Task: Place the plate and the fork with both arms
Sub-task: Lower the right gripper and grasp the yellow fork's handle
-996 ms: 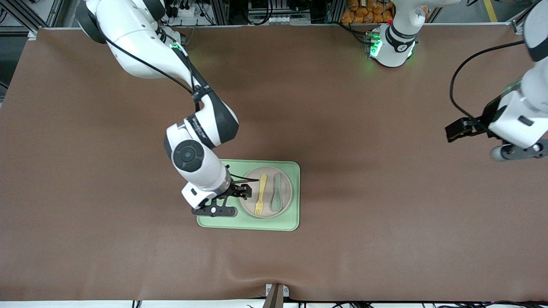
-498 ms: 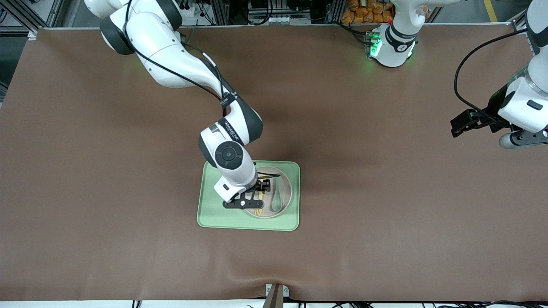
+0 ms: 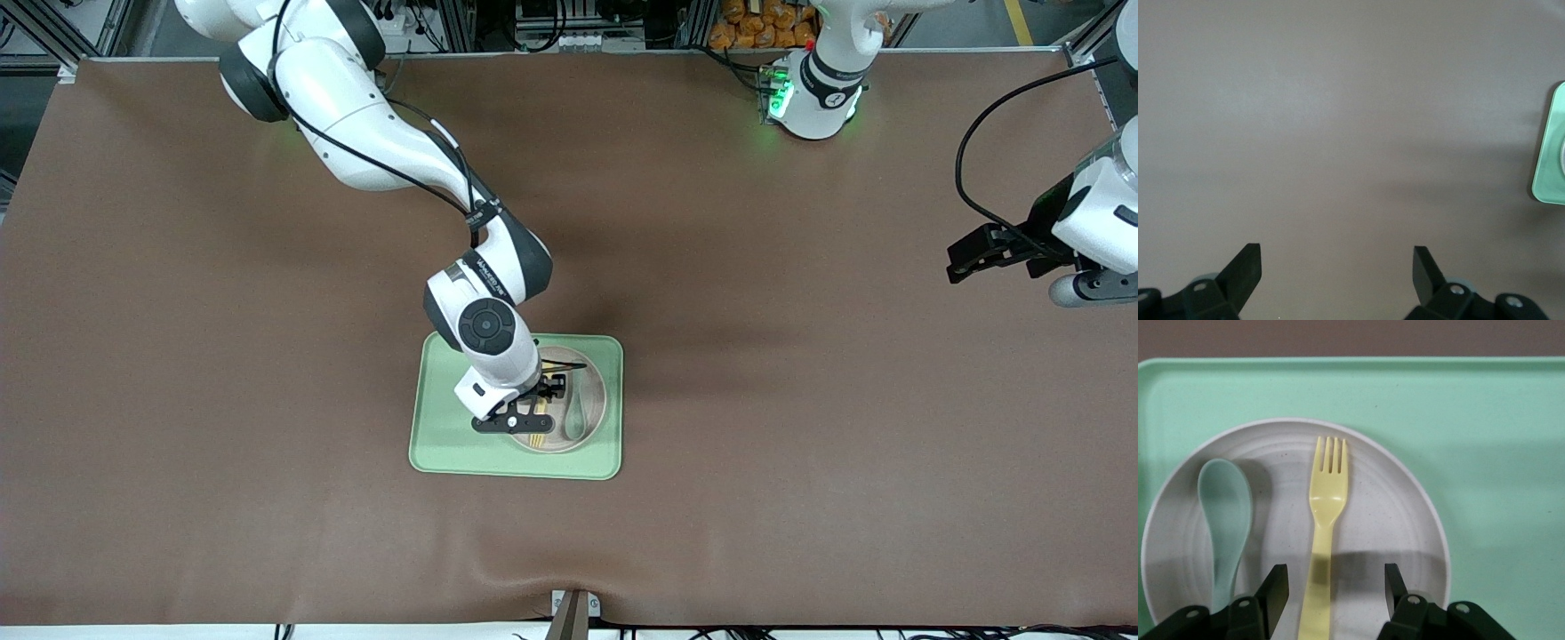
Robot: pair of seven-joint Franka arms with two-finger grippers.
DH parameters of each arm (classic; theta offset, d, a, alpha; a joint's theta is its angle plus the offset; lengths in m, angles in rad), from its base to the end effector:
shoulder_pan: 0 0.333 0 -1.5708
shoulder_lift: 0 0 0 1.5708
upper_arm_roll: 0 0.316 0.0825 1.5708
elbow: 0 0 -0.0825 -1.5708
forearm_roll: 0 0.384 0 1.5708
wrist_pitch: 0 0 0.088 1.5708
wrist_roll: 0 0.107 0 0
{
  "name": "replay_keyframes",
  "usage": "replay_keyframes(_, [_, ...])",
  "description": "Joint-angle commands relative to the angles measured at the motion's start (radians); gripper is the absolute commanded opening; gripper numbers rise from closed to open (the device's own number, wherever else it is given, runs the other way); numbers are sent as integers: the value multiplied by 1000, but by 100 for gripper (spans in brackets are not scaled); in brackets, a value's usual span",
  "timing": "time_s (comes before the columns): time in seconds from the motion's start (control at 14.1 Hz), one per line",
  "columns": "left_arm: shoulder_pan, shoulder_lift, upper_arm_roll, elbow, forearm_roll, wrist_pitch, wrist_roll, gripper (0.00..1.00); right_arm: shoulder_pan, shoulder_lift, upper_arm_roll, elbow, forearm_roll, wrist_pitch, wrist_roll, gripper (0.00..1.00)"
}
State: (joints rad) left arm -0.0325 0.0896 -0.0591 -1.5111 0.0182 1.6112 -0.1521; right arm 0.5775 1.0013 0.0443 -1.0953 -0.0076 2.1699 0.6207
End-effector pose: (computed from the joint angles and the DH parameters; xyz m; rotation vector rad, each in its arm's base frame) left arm 0.5837 -0.0501 0.6054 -3.1286 -0.0941 -0.0190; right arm 0.6406 0.4447 0.2127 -3.0732 0.0256 -0.0657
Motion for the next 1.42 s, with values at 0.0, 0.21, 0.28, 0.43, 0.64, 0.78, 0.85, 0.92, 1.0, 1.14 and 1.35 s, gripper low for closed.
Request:
replay_keyframes(0.0, [9,-36,-4,-26,-17,13,16,100,30,36,-21,49,-25,-1,34,65])
replay_keyframes(0.21, [0,-30,-10,-23,-18,7,-3,100,47,49,-37,52,-25,1,34,62])
replay_keyframes(0.28, [-1,-25,-10,-23,-18,9,-4,100,47,52,-37,54,-25,1,34,62])
replay_keyframes(0.43, [8,-27,-10,-23,-20,10,-1,100,54,56,-38,55,-26,1,36,61])
replay_keyframes(0.64, [9,-40,-8,-23,-18,3,3,100,56,65,-40,57,-25,1,36,57])
replay_keyframes(0.78, [9,-53,-7,-9,-18,-37,3,100,56,65,-40,57,-26,1,36,47])
replay_keyframes(0.85, [9,-54,-4,-8,-18,-75,17,100,56,65,-40,57,-26,1,34,41])
replay_keyframes(0.92, [11,-54,-4,-8,-18,-91,19,100,58,65,-40,57,-26,-1,36,28])
replay_keyframes(1.0, [11,-54,-7,-8,-17,-94,16,100,58,65,-40,57,-26,-1,34,23])
replay_keyframes(1.14, [6,-57,-11,-5,-14,-94,-1,100,56,65,-40,57,-25,-4,34,11])
replay_keyframes(1.35, [6,-48,-10,15,-18,-91,-4,100,50,56,-35,58,-22,-39,36,0])
